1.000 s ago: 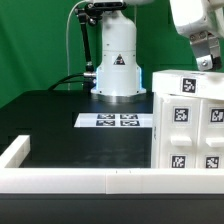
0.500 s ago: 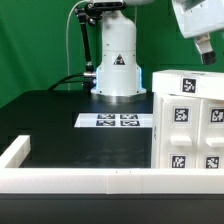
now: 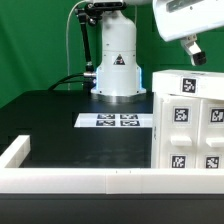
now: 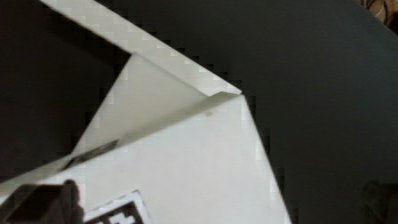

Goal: Assemble cabinet

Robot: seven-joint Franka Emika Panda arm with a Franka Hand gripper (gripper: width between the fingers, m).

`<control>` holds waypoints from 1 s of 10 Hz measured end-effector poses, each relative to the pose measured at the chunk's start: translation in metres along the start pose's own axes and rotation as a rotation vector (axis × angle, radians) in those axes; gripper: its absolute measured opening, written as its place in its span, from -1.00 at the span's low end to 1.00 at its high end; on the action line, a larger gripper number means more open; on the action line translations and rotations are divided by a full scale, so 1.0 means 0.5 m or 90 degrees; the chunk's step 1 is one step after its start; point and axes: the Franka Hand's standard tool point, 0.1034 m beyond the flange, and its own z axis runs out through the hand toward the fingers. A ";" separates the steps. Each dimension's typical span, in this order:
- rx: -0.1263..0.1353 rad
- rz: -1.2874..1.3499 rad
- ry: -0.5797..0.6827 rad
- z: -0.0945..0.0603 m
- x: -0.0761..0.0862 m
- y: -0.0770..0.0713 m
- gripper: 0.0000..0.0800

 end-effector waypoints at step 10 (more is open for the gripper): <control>-0.103 -0.739 -0.008 0.010 -0.011 0.013 0.99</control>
Offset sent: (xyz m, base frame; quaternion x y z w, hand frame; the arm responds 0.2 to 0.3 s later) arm -0.0073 0.0065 -0.0031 -0.0529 0.0113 -0.2657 0.9625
